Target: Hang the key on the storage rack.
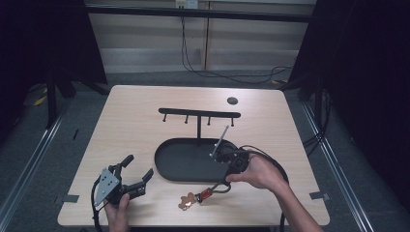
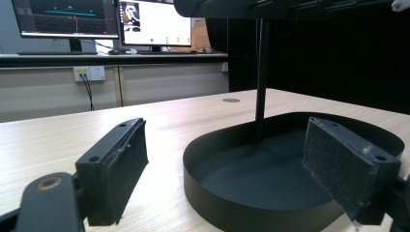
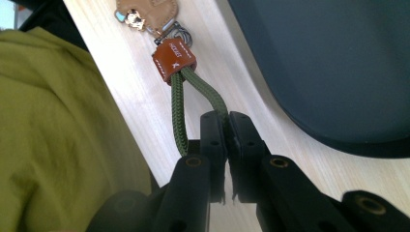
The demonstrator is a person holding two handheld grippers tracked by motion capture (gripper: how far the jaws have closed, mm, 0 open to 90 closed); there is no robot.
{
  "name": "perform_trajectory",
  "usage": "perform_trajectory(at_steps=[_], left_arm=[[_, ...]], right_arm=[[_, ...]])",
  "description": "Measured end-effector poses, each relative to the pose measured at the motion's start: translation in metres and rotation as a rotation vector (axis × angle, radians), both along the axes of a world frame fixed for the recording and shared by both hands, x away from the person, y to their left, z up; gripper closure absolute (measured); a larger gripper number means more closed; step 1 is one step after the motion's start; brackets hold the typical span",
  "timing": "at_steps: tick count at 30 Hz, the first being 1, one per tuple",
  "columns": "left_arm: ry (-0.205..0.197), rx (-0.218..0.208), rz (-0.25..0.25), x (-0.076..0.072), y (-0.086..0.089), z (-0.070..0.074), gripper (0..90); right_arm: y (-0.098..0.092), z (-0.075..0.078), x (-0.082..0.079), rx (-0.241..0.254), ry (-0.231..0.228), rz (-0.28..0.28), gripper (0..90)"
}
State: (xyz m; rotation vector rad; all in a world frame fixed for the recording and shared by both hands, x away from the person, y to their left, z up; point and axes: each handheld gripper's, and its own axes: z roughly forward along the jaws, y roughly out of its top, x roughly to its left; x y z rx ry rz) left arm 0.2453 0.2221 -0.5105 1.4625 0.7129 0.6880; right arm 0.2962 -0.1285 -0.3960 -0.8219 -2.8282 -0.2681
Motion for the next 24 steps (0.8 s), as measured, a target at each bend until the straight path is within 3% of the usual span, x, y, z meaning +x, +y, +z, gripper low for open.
perform_trajectory(at_steps=[9,24], left_arm=[[0.001,0.001,0.000,0.000,0.000,0.000,15.7],[0.000,0.002,0.000,0.000,0.000,0.000,15.7]], right_arm=[[0.007,0.021,0.005,-0.022,-0.028,-0.013,85.6],[0.029,0.067,0.017,-0.030,-0.047,0.033,85.7]])
